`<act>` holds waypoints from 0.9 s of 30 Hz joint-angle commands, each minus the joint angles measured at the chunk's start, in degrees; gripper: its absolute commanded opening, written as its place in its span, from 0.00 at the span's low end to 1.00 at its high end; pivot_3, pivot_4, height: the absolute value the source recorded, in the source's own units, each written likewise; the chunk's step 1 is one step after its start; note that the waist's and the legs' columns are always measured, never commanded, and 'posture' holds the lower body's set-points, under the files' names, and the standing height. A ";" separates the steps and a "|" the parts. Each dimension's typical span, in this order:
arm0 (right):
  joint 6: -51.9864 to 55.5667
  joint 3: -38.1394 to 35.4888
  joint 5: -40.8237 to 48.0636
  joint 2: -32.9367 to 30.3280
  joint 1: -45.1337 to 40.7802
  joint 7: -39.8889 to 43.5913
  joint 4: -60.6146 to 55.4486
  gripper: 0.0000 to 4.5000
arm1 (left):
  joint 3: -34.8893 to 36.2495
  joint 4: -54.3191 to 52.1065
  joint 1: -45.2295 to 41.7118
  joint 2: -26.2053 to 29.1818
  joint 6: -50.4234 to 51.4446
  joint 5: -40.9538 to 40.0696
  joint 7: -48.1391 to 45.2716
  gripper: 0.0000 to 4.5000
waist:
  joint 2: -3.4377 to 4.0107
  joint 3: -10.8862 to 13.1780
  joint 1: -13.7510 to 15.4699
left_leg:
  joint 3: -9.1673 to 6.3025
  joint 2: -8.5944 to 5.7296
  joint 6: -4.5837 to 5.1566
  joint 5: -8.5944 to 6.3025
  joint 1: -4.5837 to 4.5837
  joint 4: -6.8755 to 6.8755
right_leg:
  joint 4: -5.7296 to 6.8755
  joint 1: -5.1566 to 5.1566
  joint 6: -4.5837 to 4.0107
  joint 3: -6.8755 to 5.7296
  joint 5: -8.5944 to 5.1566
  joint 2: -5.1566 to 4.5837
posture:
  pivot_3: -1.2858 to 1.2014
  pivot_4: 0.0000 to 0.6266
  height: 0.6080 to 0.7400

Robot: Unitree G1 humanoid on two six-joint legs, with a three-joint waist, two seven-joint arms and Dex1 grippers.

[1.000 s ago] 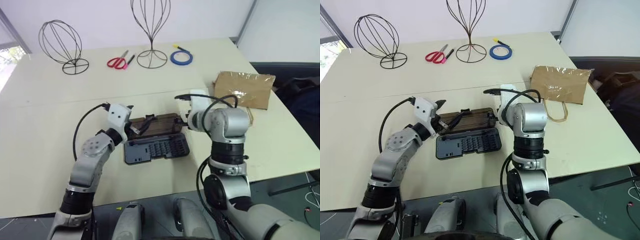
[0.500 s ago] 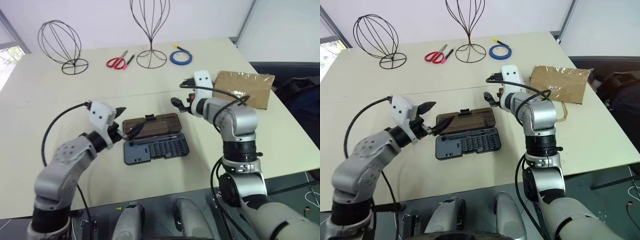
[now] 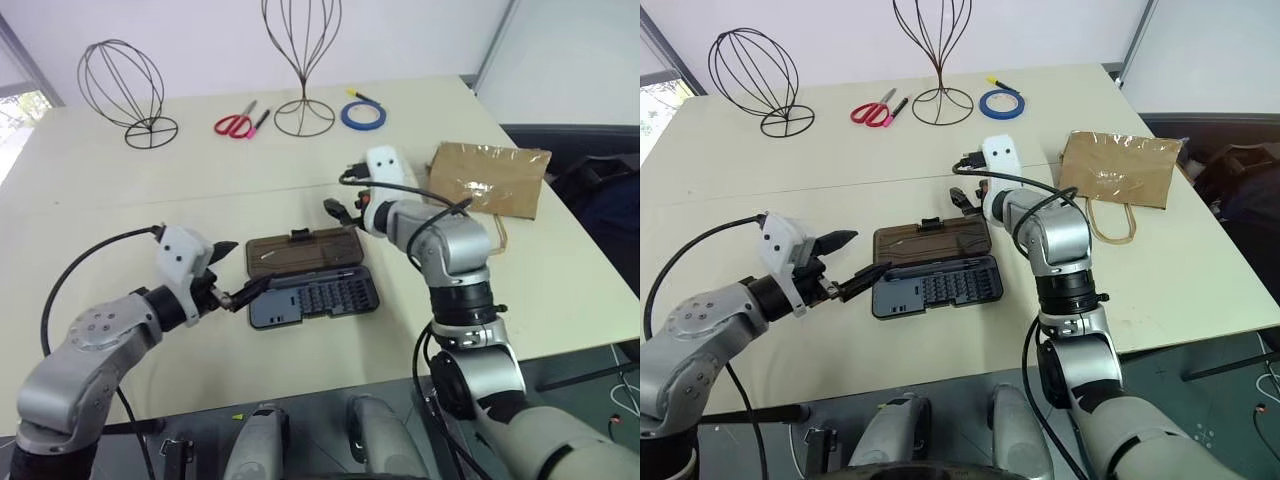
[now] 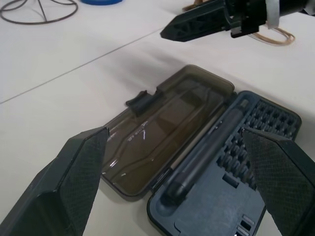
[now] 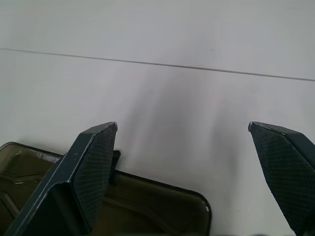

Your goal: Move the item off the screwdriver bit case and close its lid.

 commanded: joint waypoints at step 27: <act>-18.09 12.46 -2.58 -14.13 -6.00 22.57 9.42 1.00 | -11.61 15.57 3.73 1.42 -13.28 7.43 -12.53 0.01 | 0.01 0.04 -0.13 | 0.07 0.00 0.00 0.00 0.00 -0.01 | -0.03 0.00 -0.05 0.02 -0.03 -0.02 | 0.52 0.24 1.00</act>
